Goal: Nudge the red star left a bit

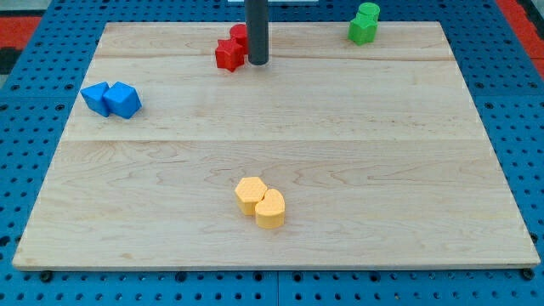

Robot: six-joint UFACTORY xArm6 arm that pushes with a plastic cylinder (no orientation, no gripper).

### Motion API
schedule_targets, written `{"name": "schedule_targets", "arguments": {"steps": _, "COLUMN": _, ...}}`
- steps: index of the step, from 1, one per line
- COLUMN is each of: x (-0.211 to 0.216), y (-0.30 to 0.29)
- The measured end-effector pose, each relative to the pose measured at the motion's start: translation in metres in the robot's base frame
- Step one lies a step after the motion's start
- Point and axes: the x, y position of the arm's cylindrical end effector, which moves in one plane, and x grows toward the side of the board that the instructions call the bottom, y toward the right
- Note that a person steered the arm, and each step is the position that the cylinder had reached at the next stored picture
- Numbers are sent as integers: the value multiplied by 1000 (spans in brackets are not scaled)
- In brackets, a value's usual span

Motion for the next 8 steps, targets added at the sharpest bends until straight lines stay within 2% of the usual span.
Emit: {"name": "schedule_targets", "arguments": {"steps": 8, "x": 1, "y": -14}}
